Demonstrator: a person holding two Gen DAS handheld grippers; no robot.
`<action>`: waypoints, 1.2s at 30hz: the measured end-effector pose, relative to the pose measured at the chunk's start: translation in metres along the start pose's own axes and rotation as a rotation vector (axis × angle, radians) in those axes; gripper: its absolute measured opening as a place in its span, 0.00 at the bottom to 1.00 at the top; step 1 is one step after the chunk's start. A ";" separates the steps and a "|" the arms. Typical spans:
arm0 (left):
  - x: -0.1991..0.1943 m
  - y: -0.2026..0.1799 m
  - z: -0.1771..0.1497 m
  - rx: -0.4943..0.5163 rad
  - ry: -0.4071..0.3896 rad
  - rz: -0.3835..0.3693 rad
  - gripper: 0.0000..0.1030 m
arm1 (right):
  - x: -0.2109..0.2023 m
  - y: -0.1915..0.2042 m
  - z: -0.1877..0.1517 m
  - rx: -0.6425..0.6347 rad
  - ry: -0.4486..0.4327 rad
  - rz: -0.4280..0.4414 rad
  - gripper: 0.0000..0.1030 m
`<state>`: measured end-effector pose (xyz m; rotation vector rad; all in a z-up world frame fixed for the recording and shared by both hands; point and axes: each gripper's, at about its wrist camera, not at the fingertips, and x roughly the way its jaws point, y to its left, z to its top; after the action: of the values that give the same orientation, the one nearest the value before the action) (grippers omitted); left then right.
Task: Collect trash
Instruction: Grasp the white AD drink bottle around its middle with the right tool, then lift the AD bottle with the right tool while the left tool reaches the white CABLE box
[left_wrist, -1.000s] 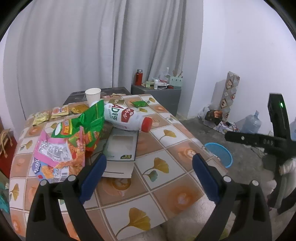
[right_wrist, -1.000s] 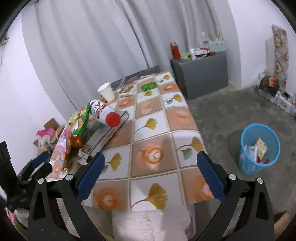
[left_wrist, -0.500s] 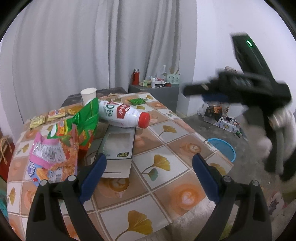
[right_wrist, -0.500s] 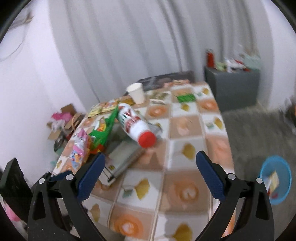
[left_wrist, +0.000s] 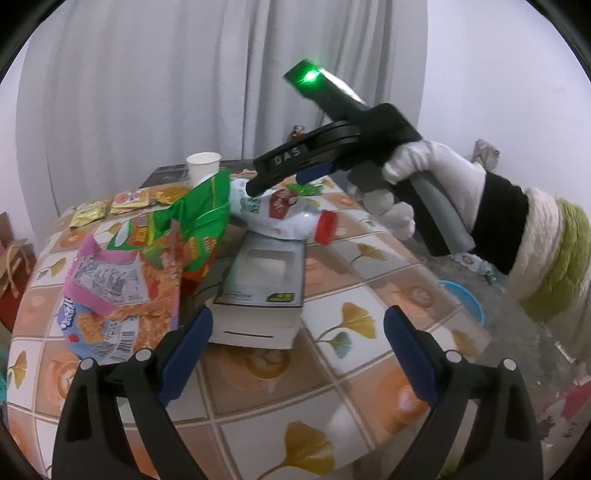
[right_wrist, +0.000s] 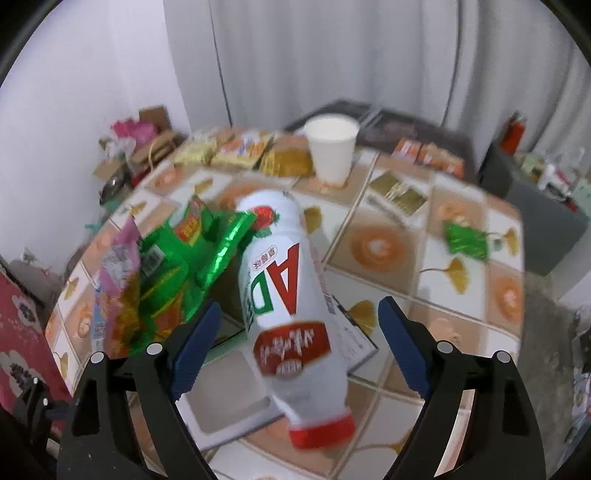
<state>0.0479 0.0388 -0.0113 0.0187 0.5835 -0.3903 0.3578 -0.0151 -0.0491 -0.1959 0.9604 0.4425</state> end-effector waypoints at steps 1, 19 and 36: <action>0.002 0.001 -0.001 -0.004 0.006 0.010 0.89 | 0.007 -0.002 0.001 0.013 0.028 0.011 0.71; 0.005 -0.001 -0.008 -0.026 0.027 0.005 0.89 | -0.001 0.007 -0.020 -0.001 0.119 0.091 0.57; 0.033 0.008 -0.002 -0.054 0.037 0.075 0.89 | -0.048 -0.033 -0.092 0.281 0.050 0.116 0.56</action>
<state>0.0754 0.0351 -0.0317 -0.0044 0.6279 -0.3015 0.2802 -0.0900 -0.0624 0.1046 1.0751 0.4054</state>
